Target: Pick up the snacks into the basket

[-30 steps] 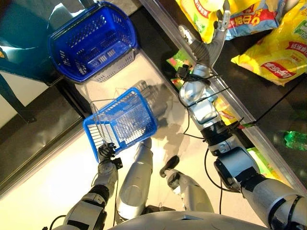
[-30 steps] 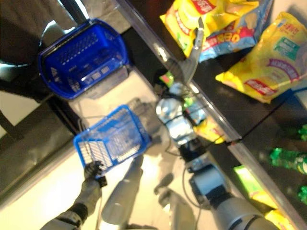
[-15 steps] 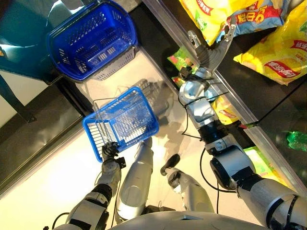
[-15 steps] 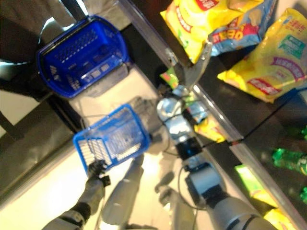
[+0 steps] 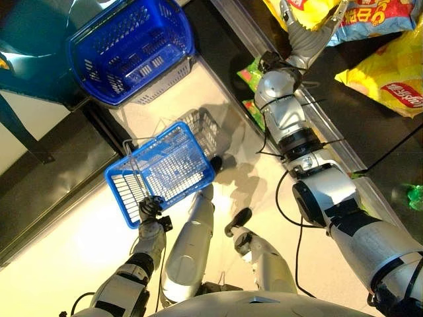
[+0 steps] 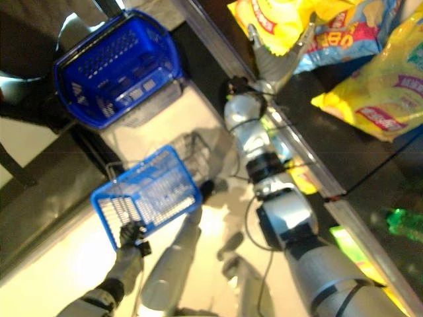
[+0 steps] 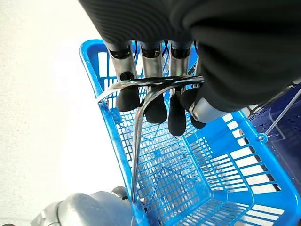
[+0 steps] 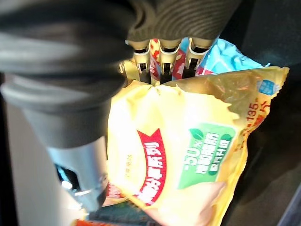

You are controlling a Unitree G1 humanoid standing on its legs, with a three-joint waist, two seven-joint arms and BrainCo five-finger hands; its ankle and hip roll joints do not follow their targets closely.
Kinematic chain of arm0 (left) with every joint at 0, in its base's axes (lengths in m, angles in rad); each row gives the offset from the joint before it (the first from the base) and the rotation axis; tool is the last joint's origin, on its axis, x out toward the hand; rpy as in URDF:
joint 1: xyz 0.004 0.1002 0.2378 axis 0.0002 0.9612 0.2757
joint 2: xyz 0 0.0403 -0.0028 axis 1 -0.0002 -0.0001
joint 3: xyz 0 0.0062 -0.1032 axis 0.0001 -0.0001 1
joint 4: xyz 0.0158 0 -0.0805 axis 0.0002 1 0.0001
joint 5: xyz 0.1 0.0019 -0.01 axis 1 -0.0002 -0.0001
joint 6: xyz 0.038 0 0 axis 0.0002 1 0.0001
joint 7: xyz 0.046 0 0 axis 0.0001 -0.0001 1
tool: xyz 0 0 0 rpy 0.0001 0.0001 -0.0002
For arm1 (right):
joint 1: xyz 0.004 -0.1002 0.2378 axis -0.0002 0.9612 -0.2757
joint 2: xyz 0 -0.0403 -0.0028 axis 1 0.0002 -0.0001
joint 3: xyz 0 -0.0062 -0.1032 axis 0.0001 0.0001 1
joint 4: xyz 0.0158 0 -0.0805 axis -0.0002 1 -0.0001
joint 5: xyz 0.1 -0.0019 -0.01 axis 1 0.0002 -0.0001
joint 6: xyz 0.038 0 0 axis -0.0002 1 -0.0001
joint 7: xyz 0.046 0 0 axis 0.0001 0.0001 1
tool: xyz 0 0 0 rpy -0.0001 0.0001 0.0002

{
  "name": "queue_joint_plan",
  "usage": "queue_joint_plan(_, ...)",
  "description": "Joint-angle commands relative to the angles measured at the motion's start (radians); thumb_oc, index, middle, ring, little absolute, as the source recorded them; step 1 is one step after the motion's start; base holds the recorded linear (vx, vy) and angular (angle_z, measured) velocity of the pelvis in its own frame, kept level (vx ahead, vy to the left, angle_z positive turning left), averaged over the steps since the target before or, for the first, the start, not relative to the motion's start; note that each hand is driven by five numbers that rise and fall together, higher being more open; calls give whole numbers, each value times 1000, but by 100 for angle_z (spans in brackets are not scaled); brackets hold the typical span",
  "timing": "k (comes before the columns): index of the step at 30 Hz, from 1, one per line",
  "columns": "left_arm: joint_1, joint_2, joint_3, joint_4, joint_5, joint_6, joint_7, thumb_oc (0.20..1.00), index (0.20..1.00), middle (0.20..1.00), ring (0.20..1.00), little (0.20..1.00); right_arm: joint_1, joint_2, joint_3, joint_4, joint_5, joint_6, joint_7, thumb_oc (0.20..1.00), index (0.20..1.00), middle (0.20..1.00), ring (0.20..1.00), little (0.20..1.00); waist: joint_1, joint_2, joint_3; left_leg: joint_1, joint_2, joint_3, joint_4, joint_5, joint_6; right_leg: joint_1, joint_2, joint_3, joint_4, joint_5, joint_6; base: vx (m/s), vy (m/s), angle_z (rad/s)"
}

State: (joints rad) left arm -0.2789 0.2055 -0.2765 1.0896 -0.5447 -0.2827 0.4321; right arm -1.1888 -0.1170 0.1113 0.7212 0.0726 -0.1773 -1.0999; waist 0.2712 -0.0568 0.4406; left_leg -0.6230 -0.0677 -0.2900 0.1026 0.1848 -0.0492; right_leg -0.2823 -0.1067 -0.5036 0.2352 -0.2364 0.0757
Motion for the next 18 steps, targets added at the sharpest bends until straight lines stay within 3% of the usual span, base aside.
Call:
queue_joint_plan(1, -6, 10, -31, 26, -15, -21, 5, 200, 200, 200, 200, 200, -58, -68, 0, -14, 28, -44, -10, 1000, 1000, 1000, 1000, 1000, 20, 19, 39, 67, -15, 74, 31, -97, 39, -73, -47, 24, -26, 231, 61, 0, 0, 0)
queue_joint_plan(13, -7, 6, -38, 37, -46, -22, -9, 200, 200, 200, 200, 200, -157, -108, 17, 111, 122, -74, 10, 1000, 1000, 1000, 1000, 1000, 11, 20, 38, 52, -20, 84, 25, -100, 40, -86, -45, 37, -49, 238, 62, 11, 5, -1)
queue_joint_plan(14, -4, 5, -41, 34, -50, -22, -9, 200, 200, 200, 200, 200, -171, -110, 22, 139, 145, -80, 17, 915, 915, 915, 915, 915, 11, 18, 37, 51, -20, 86, 25, -102, 40, -86, -46, 36, -51, 238, 62, 0, 0, 0)
queue_joint_plan(15, -4, 5, -41, 34, -50, -22, -9, 200, 200, 200, 200, 200, -172, -110, 22, 140, 145, -81, 17, 884, 884, 884, 884, 884, 11, 18, 37, 51, -20, 86, 25, -102, 40, -86, -46, 36, -51, 238, 62, 0, 0, 0)
queue_joint_plan(16, -1, 6, -46, 31, -56, -23, -10, 200, 200, 200, 200, 200, -191, -114, 30, 167, 165, -84, 27, 533, 533, 533, 533, 533, 10, 17, 35, 49, -21, 86, 26, -104, 40, -87, -46, 37, -50, 238, 62, 0, 0, 0)
queue_joint_plan(17, -1, 6, -46, 30, -56, -22, -10, 200, 200, 200, 200, 200, -192, -114, 30, 169, 166, -85, 28, 297, 297, 297, 297, 297, 10, 17, 35, 49, -21, 86, 26, -105, 40, -87, -46, 37, -50, 238, 62, 0, 0, 0)
queue_joint_plan(18, -2, 8, -45, 31, -61, -22, -13, 200, 200, 200, 200, 200, -200, -119, 33, 185, 179, -89, 34, 200, 200, 200, 200, 200, 10, 16, 35, 48, -22, 87, 27, -105, 40, -89, -46, 37, -50, 238, 62, 0, 0, 0)
